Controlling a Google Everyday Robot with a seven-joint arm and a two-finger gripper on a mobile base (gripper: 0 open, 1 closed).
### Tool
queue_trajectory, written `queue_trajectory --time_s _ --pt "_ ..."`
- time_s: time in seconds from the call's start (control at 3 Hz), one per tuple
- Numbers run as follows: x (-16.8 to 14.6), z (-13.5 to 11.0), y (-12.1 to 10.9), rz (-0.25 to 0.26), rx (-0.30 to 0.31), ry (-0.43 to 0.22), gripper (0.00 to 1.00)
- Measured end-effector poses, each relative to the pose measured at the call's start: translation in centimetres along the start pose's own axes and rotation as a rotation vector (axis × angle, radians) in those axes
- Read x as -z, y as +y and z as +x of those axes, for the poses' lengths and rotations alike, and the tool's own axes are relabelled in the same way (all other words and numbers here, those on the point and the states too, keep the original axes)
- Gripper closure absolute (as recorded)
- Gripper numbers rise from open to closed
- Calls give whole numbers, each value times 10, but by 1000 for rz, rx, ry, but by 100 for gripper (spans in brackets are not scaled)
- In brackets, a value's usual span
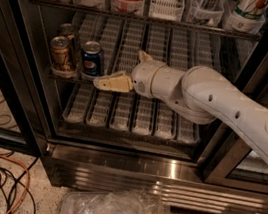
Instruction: Pick pepsi can from middle shelf of fridge
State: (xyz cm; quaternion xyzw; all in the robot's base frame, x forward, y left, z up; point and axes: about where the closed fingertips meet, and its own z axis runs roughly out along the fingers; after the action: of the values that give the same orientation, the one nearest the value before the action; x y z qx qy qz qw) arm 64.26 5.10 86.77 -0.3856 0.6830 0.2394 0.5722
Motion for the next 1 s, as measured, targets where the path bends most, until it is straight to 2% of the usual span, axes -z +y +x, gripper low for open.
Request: queue_trajectory --time_s 0.33,1.0 --pt "-29 1 6 -36 -3 -28 0" --pt "-79 -7 11 -64 -9 -111 0"
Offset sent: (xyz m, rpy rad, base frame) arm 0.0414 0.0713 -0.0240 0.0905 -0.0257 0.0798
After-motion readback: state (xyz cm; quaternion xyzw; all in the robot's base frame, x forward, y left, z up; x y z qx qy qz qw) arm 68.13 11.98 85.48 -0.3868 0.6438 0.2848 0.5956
